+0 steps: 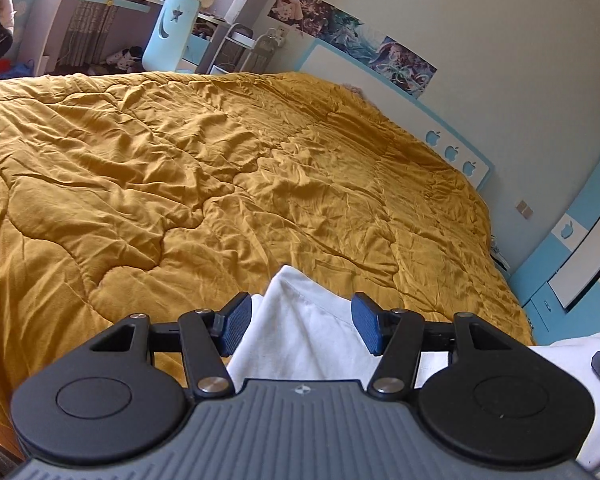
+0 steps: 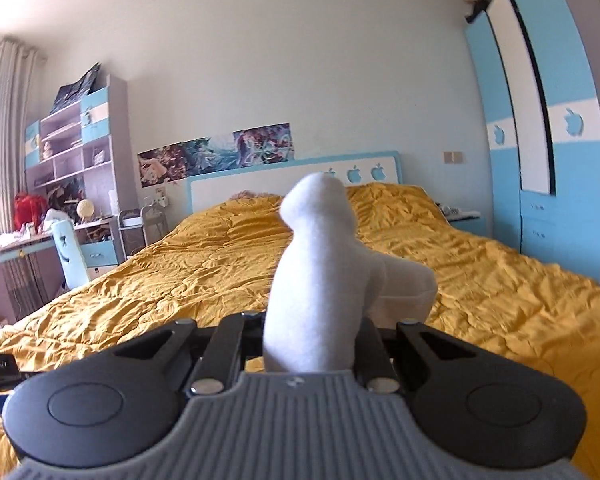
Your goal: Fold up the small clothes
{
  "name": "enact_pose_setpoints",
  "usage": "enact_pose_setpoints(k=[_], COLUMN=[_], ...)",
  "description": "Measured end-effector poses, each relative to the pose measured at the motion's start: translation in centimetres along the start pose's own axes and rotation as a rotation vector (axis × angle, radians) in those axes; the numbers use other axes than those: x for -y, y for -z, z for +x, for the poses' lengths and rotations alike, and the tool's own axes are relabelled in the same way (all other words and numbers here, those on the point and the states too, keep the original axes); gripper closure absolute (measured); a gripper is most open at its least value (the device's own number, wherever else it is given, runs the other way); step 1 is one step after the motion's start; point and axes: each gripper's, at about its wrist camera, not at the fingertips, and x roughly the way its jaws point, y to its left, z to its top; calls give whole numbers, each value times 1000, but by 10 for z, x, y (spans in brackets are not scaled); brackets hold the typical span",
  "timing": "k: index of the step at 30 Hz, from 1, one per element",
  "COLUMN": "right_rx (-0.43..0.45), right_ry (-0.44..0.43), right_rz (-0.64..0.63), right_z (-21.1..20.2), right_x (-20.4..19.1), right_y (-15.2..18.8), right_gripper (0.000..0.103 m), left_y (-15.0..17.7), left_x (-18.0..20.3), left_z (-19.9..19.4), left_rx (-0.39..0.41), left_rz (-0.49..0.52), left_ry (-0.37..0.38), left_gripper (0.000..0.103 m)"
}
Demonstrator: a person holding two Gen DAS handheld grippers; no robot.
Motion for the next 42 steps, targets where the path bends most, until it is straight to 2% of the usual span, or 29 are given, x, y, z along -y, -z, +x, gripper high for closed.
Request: enact_pose_setpoints(k=[4,8,11,13,14,15,16,18,22,27,29,30,31,34,36,37,39,40,41,42], right_rx=[16,-15,-133,-241,-308,-322,-309,-299,-336,-461,-514,-556,-596,-549,-447,-389,-322,-307,-317,-341], right_ry=[-45,-139,-241,-306,-357,-369,-378,-446,-603,-762,-872,-950,-1002,-948,-825,-750,-644,-586,-547,-519], right_rz=[-142,-335,-480,-519,-467,-428,-413,-403,-263,-102,-27,21,86,254,207,143,72,64,61,49], right_z=[3,13,24,31,35,33,29,23,14,14,14,12,11,0,-14,-20,-26,-28,-28,-27], right_x=[-57,-120,-166,-183,-183,-181,-181,-182,-178,-163,-147,-136,-124,-81,-54,-45,-31,-21,-15,-10], right_y=[12,48,95,123,133,139,142,140,128,115,105,99,96,84,73,67,62,63,66,70], right_gripper=[94,93,90,74,67,61,52,43,42,49,54,66,74,73,69,58,46,32,24,22], left_y=[-12,-18,-19,-20,-21,-21,-22,-23,-24,-22,-21,-21,-20,-15,-10,-6,4,9,16,22], left_x=[-23,-40,-47,-48,-47,-47,-48,-51,-55,-51,-47,-45,-43,-33,-24,-17,-2,6,13,20], left_z=[-4,-7,-6,-6,-7,-8,-9,-9,-7,-8,-7,-7,-6,-3,-2,1,5,8,12,17], left_rx=[2,15,3,2,12,19,27,33,16,20,14,8,-6,-61,-82,-97,-125,-147,-174,-198], left_rz=[-83,-157,-170,-134,-106,-94,-90,-82,-93,-60,-41,-33,-24,2,25,48,103,136,174,203], left_ry=[-8,-19,-22,-38,-74,-108,-131,-133,-115,-85,-63,-53,-37,47,103,132,175,191,204,207], left_gripper=[37,36,37,37,38,38,38,38,38,38,38,38,43,51,55,58,59,62,66,67])
